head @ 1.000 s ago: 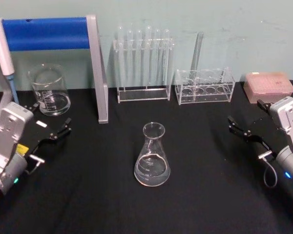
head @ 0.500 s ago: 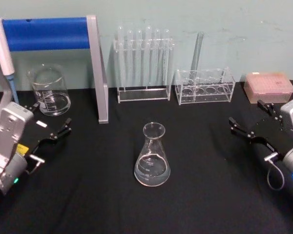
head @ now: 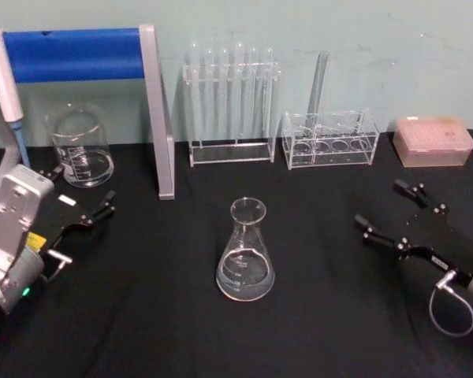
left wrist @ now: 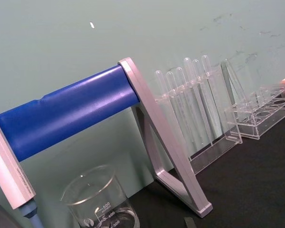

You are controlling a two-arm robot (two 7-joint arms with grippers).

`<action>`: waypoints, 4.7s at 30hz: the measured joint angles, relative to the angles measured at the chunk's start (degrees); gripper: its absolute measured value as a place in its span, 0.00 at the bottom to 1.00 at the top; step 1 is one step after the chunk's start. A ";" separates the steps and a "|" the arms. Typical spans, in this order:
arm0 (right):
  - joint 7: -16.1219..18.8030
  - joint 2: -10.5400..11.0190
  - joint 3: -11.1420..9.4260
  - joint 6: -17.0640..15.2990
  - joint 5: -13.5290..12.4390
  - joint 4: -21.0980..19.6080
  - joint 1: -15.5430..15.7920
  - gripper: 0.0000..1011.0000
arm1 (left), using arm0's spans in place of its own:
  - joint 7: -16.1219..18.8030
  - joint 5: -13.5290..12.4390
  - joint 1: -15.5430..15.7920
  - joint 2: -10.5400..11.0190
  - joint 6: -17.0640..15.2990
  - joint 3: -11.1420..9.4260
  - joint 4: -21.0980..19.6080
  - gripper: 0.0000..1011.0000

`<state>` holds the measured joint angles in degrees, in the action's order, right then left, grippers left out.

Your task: Grasp the erlenmeyer flask with one hand, shake it three times, then place it back.

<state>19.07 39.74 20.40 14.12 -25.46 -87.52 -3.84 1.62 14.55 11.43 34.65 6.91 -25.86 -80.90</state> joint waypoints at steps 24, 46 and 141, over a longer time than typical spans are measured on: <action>17.38 -3.99 3.82 -3.35 -4.25 2.13 -4.26 0.99 | 0.00 0.00 0.00 0.00 0.00 0.00 0.00 0.99; 24.49 -10.08 8.70 -5.98 -3.34 10.41 -13.70 0.99 | 0.00 0.00 0.00 0.00 0.00 0.00 0.00 0.99; 24.31 -15.91 12.64 -6.32 -2.32 17.45 -19.90 0.44 | 0.00 0.00 0.00 0.00 0.00 0.00 0.00 0.99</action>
<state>43.38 23.83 33.04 7.79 -27.78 -70.07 -23.73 1.62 14.55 11.43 34.65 6.91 -25.86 -80.90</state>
